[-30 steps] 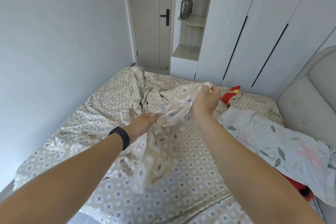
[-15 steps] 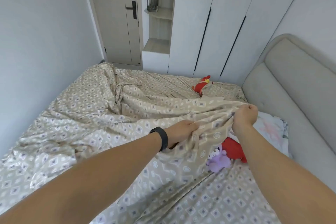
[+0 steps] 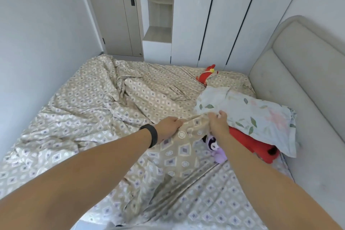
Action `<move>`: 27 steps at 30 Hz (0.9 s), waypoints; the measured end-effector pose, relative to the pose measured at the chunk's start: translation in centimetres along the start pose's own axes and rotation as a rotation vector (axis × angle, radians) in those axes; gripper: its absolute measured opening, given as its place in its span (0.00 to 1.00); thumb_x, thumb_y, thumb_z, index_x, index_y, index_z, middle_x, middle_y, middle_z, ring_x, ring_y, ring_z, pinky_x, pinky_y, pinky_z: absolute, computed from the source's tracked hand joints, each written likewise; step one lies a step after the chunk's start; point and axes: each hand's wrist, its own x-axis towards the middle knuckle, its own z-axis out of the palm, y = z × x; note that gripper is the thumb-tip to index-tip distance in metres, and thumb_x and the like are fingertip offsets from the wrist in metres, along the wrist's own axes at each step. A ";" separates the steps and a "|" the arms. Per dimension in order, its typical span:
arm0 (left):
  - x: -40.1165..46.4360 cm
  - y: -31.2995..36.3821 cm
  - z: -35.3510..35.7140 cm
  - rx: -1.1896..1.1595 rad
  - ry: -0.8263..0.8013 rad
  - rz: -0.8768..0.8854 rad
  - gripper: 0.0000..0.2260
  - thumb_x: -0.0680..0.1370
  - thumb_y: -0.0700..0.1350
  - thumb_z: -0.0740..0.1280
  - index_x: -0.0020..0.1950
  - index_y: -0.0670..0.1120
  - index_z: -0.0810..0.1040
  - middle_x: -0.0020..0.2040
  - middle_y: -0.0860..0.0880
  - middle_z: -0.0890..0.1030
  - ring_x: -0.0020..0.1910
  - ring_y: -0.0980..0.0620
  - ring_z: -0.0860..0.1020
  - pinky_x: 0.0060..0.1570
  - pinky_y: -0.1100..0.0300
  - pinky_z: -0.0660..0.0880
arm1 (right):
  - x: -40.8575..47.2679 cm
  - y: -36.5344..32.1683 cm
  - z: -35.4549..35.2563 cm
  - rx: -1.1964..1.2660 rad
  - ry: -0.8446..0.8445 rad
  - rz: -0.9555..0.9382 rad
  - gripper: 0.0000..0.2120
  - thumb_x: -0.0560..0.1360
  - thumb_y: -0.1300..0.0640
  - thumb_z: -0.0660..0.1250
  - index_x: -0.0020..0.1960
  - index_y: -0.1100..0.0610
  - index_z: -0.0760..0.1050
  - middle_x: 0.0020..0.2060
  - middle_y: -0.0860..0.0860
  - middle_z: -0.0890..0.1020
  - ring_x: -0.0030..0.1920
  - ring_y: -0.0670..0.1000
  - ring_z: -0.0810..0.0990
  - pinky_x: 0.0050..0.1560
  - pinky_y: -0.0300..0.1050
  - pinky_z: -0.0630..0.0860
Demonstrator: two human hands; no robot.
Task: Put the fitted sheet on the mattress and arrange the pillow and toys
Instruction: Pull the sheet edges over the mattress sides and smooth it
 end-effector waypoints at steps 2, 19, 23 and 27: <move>0.1 -1.1 -1.0 -0.180 0.036 -0.038 0.18 0.83 0.55 0.60 0.52 0.39 0.75 0.41 0.42 0.76 0.36 0.46 0.76 0.38 0.53 0.73 | -2.5 0.9 3.8 0.113 -0.406 0.241 0.27 0.75 0.38 0.68 0.68 0.51 0.74 0.62 0.55 0.80 0.58 0.60 0.81 0.64 0.60 0.77; -8.1 -25.1 -13.8 0.040 -0.007 -0.241 0.06 0.79 0.41 0.66 0.47 0.50 0.80 0.57 0.46 0.80 0.44 0.48 0.82 0.45 0.54 0.79 | -11.4 1.8 23.7 -0.550 0.079 -0.246 0.33 0.78 0.53 0.67 0.77 0.46 0.55 0.75 0.55 0.55 0.70 0.61 0.61 0.71 0.59 0.60; -11.5 -33.1 -19.1 0.096 -0.019 -0.249 0.07 0.80 0.41 0.64 0.50 0.49 0.81 0.56 0.52 0.76 0.45 0.51 0.80 0.40 0.62 0.77 | -16.8 5.9 33.7 -0.660 -0.030 -0.171 0.35 0.78 0.52 0.67 0.78 0.46 0.52 0.77 0.55 0.51 0.74 0.62 0.56 0.73 0.61 0.57; -15.9 -42.9 -24.7 0.024 -0.013 -0.278 0.07 0.81 0.42 0.63 0.51 0.48 0.81 0.51 0.49 0.81 0.43 0.50 0.81 0.36 0.64 0.75 | -23.5 9.4 44.7 -0.690 -0.119 -0.142 0.34 0.76 0.55 0.67 0.76 0.46 0.53 0.75 0.51 0.52 0.72 0.60 0.57 0.73 0.58 0.57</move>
